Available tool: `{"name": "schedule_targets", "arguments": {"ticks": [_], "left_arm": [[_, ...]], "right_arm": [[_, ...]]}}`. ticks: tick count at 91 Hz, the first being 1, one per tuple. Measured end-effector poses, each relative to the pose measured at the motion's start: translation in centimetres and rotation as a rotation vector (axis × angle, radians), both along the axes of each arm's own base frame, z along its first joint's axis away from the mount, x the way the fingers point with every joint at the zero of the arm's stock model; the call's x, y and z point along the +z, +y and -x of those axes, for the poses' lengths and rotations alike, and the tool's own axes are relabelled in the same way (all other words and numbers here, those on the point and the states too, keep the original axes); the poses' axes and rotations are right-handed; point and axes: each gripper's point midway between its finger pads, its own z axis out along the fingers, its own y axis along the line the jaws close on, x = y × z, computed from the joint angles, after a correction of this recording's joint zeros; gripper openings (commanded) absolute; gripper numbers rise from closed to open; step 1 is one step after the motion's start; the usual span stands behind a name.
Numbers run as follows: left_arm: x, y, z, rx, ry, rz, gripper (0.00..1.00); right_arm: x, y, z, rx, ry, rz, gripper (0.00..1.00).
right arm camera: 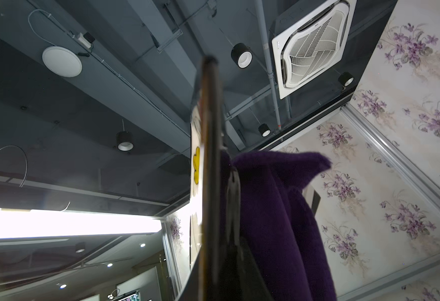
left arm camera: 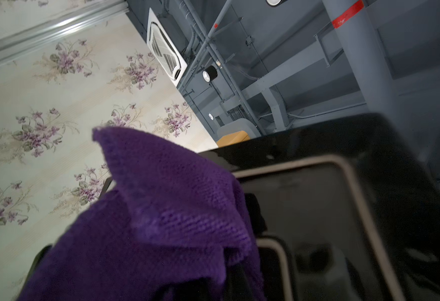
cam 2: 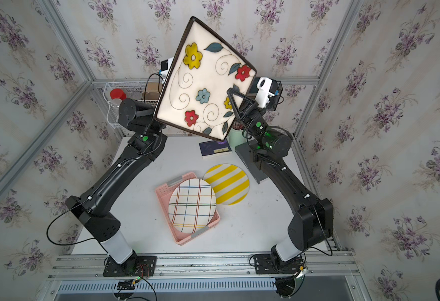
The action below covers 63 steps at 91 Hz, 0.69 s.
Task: Wipe the wet plate dry
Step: Wipe the plate with towel.
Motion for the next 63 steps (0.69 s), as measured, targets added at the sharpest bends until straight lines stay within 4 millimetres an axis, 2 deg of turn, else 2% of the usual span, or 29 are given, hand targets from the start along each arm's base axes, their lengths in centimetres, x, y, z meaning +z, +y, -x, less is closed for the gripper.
{"name": "schedule_targets", "arguments": {"ticks": [7, 14, 20, 28, 34, 43, 48, 54, 63], "left_arm": [[-0.7, 0.1, -0.3, -0.002, 0.012, -0.03, 0.0], [-0.7, 1.5, -0.7, 0.025, 0.026, -0.072, 0.0], [-0.2, 2.9, -0.5, 0.058, 0.01, -0.089, 0.0], [0.7, 3.8, 0.4, 0.078, -0.034, -0.084, 0.0], [1.2, 3.7, 0.8, 0.078, -0.07, -0.051, 0.0], [1.3, 2.7, 0.9, 0.08, -0.091, 0.01, 0.0], [-0.4, 1.4, 0.6, 0.06, -0.056, -0.031, 0.0], [-3.4, 0.0, -0.1, 0.053, -0.013, -0.114, 0.0], [-7.3, -0.5, -0.4, 0.074, 0.05, -0.233, 0.0]], "right_arm": [[-0.2, -1.8, -1.1, -0.046, 0.016, 0.005, 0.0], [-1.2, -2.5, -2.2, -0.072, 0.077, 0.012, 0.0], [-2.2, -1.8, -2.3, -0.057, 0.137, 0.005, 0.0], [-2.6, 0.7, -1.0, 0.006, 0.169, -0.022, 0.0], [-2.0, 1.8, -0.1, 0.025, 0.136, -0.03, 0.0], [-0.4, 1.4, -0.1, 0.012, 0.05, -0.041, 0.0], [0.4, 0.9, -0.7, 0.007, 0.027, -0.041, 0.0], [0.6, 0.2, -1.5, -0.015, 0.007, -0.02, 0.0], [-0.3, -1.6, -3.9, -0.046, 0.074, 0.0, 0.0]]}}
